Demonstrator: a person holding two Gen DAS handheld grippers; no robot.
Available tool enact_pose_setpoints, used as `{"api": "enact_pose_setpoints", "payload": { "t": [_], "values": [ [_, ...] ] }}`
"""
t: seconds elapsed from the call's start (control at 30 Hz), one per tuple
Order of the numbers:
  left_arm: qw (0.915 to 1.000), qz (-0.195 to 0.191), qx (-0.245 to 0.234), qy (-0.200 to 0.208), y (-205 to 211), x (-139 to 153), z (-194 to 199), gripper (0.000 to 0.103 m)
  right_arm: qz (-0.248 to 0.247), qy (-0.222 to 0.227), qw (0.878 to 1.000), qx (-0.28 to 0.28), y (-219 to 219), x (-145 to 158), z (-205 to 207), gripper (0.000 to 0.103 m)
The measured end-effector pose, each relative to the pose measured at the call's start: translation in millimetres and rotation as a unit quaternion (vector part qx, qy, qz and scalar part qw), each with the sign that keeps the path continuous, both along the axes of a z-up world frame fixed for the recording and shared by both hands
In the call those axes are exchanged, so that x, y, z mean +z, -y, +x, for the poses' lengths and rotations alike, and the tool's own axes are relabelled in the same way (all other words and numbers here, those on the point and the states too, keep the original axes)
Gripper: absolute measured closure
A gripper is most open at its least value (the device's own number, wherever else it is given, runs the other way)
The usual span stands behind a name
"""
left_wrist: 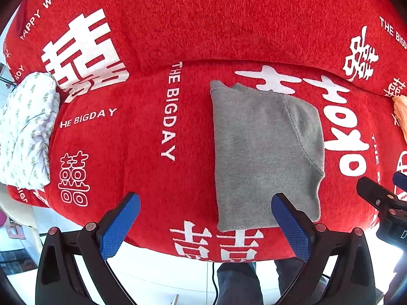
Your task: Fold small clothes
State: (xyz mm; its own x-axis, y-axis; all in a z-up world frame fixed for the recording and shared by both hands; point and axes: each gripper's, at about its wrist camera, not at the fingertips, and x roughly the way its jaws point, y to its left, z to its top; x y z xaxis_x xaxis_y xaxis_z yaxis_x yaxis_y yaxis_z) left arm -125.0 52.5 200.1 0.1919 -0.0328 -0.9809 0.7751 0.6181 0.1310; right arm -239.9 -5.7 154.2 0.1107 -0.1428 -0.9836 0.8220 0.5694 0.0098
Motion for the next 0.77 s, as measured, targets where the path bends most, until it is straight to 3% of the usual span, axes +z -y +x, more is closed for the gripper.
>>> {"api": "enact_pose_setpoints", "payload": {
  "t": [0.77],
  "values": [
    [0.9999,-0.012,0.002,-0.003,4.1,1.7,5.9,0.000,-0.001,-0.002,1.000,0.000,-1.0,-0.6,4.4,0.000]
  ]
}}
